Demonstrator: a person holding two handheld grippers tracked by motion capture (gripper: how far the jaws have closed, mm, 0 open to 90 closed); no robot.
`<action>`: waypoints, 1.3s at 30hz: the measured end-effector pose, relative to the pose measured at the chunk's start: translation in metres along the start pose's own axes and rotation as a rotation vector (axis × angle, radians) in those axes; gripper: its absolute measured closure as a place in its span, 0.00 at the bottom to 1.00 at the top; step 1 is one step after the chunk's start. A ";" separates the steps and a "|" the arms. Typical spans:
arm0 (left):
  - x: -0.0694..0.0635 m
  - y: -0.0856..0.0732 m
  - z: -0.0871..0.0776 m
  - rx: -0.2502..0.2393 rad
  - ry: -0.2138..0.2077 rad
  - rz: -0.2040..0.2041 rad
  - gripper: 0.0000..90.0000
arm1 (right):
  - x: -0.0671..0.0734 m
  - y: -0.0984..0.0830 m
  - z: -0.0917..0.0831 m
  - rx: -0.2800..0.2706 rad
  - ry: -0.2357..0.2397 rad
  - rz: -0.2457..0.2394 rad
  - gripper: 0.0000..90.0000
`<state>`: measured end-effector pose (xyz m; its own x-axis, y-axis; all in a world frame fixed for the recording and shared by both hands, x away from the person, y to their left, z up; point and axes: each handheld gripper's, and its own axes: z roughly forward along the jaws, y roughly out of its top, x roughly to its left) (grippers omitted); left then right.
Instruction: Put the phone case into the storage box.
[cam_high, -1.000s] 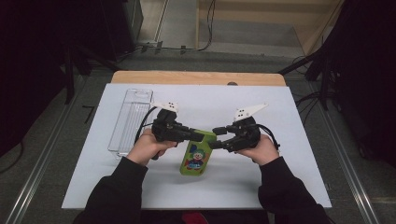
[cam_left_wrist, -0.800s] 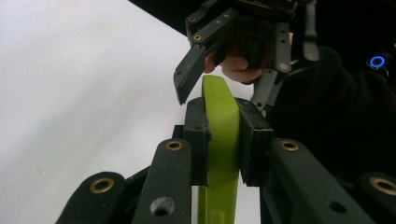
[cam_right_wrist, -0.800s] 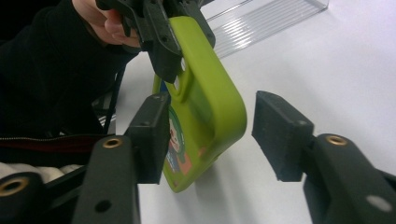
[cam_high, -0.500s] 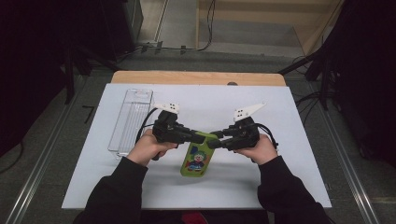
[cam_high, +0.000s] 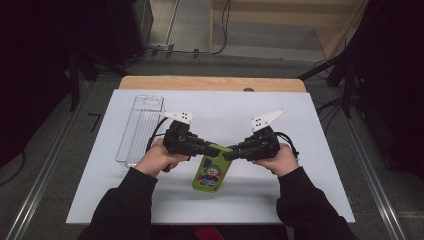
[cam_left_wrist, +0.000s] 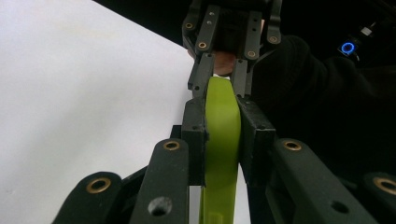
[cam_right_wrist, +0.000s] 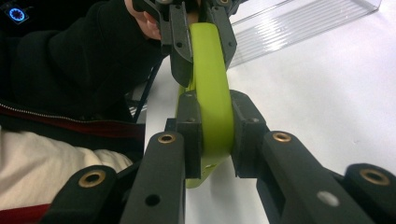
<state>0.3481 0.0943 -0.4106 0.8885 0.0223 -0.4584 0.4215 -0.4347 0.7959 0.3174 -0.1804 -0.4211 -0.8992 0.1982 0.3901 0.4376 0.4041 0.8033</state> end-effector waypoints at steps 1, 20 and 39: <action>0.000 0.000 0.000 -0.001 -0.001 0.002 0.84 | 0.000 0.000 0.000 0.002 0.001 0.003 0.83; -0.005 0.006 -0.014 -0.007 0.198 -0.031 0.44 | -0.006 -0.001 -0.010 -0.009 -0.067 0.124 0.83; 0.002 0.003 -0.016 -0.007 0.398 -0.069 0.33 | -0.002 0.010 -0.019 -0.003 -0.278 0.272 0.83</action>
<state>0.3537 0.1071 -0.4027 0.8584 0.3988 -0.3226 0.4824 -0.4139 0.7720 0.3239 -0.1938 -0.4053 -0.7154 0.5321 0.4528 0.6596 0.3008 0.6888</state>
